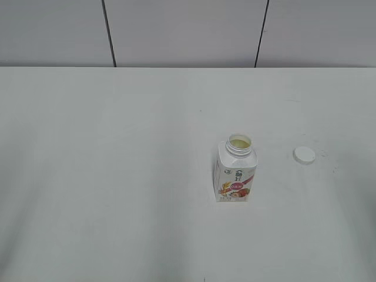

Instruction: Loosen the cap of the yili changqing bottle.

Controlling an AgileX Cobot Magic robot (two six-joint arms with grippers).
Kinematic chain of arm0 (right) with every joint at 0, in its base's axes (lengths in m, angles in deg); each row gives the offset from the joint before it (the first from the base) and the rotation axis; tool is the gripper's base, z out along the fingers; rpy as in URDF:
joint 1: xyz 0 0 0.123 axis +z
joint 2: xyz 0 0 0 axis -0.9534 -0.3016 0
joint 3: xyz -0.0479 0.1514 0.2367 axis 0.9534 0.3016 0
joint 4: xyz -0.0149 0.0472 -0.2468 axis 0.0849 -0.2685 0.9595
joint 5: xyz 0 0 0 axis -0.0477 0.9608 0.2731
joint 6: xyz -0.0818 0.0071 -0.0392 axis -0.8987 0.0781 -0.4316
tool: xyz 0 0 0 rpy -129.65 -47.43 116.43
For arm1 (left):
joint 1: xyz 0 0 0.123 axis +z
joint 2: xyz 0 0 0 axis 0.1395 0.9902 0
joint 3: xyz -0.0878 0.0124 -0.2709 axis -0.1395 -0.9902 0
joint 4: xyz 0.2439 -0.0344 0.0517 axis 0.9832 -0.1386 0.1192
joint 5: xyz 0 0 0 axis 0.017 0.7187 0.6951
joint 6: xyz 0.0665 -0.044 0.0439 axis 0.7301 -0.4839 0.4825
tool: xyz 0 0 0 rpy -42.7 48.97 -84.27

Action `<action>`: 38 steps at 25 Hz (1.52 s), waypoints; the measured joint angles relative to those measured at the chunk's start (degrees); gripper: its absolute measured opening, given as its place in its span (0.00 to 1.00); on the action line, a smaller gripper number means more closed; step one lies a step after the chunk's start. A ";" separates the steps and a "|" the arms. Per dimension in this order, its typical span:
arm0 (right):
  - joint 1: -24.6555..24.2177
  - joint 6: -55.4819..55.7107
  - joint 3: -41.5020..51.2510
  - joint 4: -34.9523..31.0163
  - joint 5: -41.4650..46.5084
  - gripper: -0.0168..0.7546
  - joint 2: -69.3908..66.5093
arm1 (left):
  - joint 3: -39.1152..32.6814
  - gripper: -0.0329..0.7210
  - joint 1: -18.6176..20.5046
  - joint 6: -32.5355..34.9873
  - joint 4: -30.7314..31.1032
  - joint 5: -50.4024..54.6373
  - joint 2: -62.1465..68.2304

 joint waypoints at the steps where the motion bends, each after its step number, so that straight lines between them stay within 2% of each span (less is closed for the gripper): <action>1: 0.00 0.00 0.48 0.00 0.19 0.78 0.63 | 0.00 0.82 0.00 0.00 -0.26 0.00 -0.14; 7: 0.00 0.00 3.75 0.00 1.59 0.78 5.56 | -0.07 0.82 0.00 0.00 -2.88 0.86 -4.95; 28: 0.00 0.00 4.91 0.00 1.88 0.78 25.73 | -1.71 0.82 0.00 -0.17 -3.46 3.26 -25.90; 38: 0.00 0.00 4.91 0.15 1.94 0.78 35.53 | -1.90 0.82 -0.05 -1.92 -3.53 3.46 -26.81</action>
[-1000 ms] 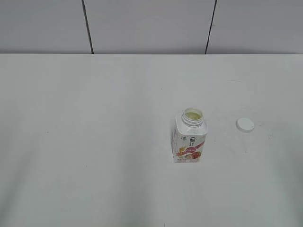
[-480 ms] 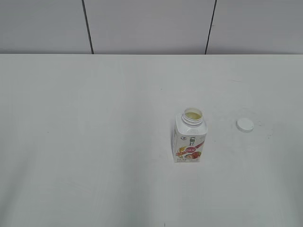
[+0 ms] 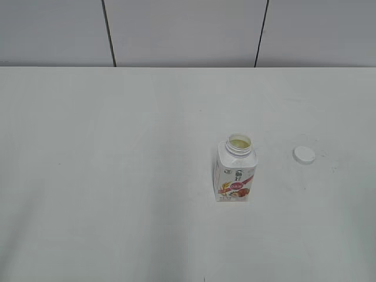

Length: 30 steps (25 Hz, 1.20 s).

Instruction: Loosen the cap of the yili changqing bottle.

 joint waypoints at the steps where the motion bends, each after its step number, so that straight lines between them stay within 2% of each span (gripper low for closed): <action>1: 0.00 0.00 0.00 0.00 0.00 0.78 1.22 | 0.00 0.82 0.00 0.00 0.00 0.00 0.00; 30: 0.00 -2.13 0.11 0.51 -0.04 0.78 2.12 | 0.00 0.82 0.00 0.00 2.40 0.00 0.00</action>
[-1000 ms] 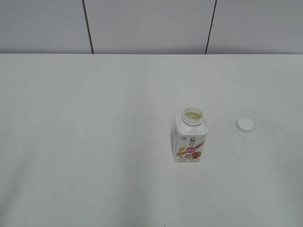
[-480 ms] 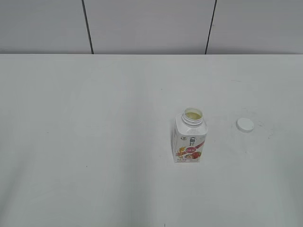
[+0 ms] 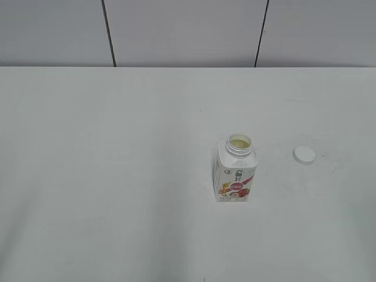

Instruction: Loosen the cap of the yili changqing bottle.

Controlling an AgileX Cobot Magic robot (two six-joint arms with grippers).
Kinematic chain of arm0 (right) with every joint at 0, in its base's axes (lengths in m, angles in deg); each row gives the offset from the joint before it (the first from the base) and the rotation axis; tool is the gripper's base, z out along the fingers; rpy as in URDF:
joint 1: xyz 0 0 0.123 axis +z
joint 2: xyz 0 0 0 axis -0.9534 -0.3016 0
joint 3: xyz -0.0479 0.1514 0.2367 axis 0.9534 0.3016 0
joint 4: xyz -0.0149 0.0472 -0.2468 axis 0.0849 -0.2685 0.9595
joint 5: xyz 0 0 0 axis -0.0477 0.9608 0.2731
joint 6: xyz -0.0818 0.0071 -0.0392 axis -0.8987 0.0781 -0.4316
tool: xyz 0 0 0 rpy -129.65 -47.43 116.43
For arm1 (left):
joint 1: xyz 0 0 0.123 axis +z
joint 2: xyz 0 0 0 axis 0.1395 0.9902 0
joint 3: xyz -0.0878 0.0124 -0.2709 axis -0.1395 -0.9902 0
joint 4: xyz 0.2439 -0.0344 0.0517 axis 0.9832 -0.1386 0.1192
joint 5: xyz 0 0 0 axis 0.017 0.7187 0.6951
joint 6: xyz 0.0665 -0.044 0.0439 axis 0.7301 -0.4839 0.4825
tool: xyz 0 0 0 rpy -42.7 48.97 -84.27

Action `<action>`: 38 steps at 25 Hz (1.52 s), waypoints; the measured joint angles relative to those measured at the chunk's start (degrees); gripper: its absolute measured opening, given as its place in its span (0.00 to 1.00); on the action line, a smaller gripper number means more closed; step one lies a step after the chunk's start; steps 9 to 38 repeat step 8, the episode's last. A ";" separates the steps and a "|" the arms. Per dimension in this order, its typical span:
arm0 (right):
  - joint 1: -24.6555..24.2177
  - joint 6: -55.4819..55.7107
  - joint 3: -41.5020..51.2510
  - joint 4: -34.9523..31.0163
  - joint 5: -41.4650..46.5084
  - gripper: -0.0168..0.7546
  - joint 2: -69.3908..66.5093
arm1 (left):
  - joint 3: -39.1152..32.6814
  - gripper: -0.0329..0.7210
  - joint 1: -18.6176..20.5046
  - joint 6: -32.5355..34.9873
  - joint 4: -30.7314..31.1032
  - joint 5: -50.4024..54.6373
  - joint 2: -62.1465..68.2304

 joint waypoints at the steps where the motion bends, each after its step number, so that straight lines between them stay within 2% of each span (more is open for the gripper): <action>1: 0.00 0.00 0.00 0.00 0.00 0.78 0.00 | 0.00 0.82 0.00 0.00 0.00 0.00 0.00; 38: 0.00 0.00 0.00 0.00 0.00 0.78 0.00 | 0.00 0.82 0.00 0.00 0.02 0.00 0.00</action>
